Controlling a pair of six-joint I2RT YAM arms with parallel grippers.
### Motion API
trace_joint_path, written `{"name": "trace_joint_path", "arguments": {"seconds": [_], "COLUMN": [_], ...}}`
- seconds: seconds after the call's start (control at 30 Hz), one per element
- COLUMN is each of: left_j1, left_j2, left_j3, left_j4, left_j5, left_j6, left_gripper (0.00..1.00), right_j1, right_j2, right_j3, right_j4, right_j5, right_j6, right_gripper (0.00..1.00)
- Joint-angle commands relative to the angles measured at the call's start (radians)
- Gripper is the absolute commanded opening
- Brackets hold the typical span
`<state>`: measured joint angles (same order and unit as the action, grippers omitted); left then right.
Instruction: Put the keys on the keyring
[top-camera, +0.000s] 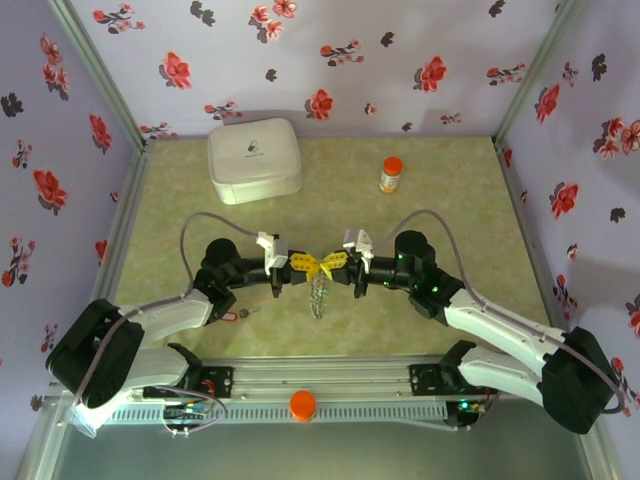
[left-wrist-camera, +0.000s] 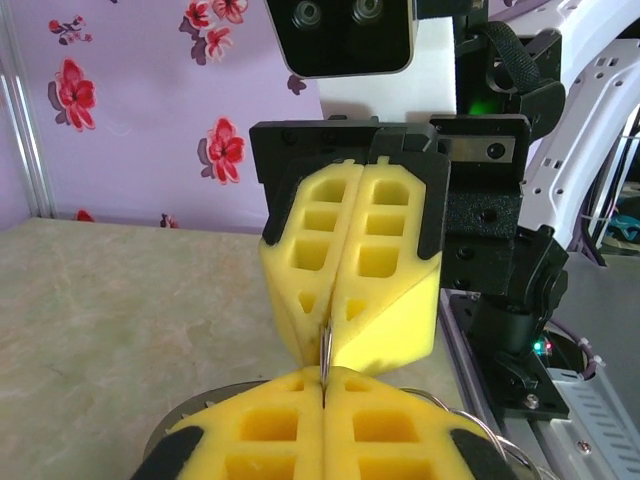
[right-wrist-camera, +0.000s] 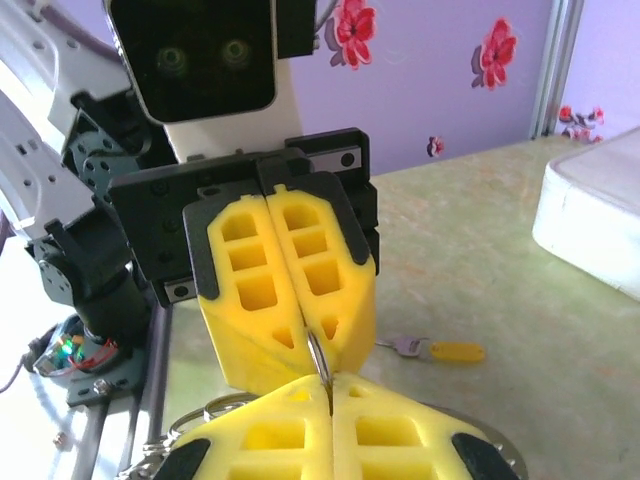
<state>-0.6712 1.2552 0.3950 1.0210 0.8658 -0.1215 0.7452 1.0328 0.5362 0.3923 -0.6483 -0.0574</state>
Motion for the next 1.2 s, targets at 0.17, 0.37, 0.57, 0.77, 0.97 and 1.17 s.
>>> {"name": "trace_joint_path", "arguments": {"seconds": [0.17, 0.37, 0.57, 0.77, 0.97, 1.17], "left_j1": [-0.001, -0.015, -0.041, -0.058, -0.067, -0.07], "left_j2": [-0.062, -0.146, -0.139, -0.111, -0.093, -0.079], "left_j3": [0.028, 0.101, 0.148, 0.18, 0.197, 0.209], "left_j4": [-0.224, -0.62, -0.689, -0.708, -0.711, -0.746], "left_j5": [-0.028, -0.106, -0.105, -0.096, -0.08, -0.07], "left_j6": [0.168, 0.374, 0.403, 0.421, 0.423, 0.443], "left_gripper": [0.32, 0.31, 0.3, 0.27, 0.24, 0.13], "right_j1": [0.011, 0.041, 0.079, 0.107, 0.124, 0.133], "right_j2": [-0.044, -0.016, 0.062, 0.109, 0.147, 0.168], "right_j3": [0.125, 0.276, 0.41, 0.482, 0.517, 0.535], "right_j4": [-0.315, -0.696, -0.884, -0.952, -0.964, -0.954], "right_j5": [0.053, 0.148, 0.207, 0.246, 0.25, 0.244], "right_j6": [-0.173, -0.352, -0.434, -0.468, -0.48, -0.48], "right_gripper": [0.0, 0.0, 0.0, 0.0, 0.0, 0.0]}}
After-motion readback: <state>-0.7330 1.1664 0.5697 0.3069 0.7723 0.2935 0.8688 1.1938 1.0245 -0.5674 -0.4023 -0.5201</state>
